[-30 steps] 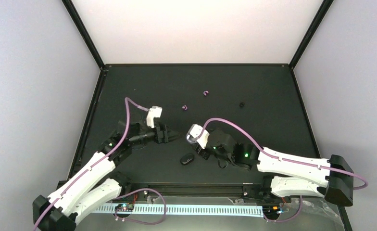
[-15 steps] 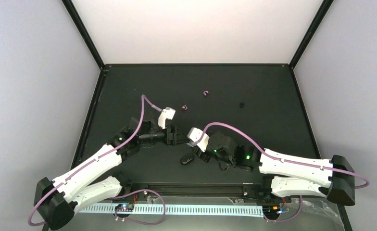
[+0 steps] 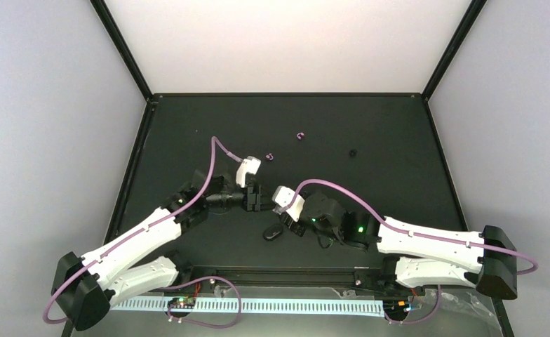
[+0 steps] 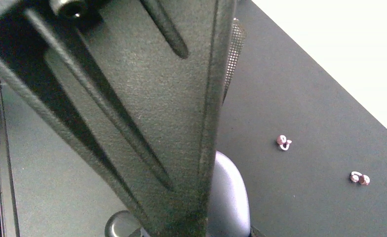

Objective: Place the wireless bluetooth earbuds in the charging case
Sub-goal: Pick up the charging case at the center of the board.

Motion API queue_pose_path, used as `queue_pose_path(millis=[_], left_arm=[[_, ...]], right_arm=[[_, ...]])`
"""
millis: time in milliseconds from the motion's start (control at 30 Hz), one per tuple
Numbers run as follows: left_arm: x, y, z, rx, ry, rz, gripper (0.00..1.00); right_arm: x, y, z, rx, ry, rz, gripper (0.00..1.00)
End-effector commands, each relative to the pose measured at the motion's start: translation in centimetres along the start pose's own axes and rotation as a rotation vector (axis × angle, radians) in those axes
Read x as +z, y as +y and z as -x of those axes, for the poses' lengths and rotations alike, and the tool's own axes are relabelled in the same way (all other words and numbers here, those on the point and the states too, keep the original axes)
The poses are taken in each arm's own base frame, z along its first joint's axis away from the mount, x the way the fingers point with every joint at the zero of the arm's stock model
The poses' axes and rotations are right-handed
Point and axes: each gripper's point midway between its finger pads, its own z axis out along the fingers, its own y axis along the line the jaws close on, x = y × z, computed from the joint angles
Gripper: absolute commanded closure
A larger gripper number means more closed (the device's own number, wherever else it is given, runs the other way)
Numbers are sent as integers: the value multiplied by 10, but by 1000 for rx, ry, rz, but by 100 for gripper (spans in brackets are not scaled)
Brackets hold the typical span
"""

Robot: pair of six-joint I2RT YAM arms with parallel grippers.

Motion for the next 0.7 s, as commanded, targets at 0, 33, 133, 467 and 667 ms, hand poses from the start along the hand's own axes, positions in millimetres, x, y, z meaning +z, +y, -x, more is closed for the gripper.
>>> queue_pose_path(millis=[0, 33, 133, 467, 667], left_arm=[[2, -18, 2, -6, -3, -101, 36], [3, -18, 1, -13, -2, -107, 36], [4, -16, -2, -27, 2, -112, 36], [5, -10, -8, -35, 15, -98, 43], [5, -10, -9, -38, 14, -102, 52]], right_arm=[[-6, -5, 28, 15, -91, -20, 62], [-6, -5, 29, 18, -94, -19, 62], [-6, -5, 29, 17, -96, -19, 62], [-10, -8, 29, 28, -104, -35, 61], [-10, -8, 30, 33, -107, -34, 61]])
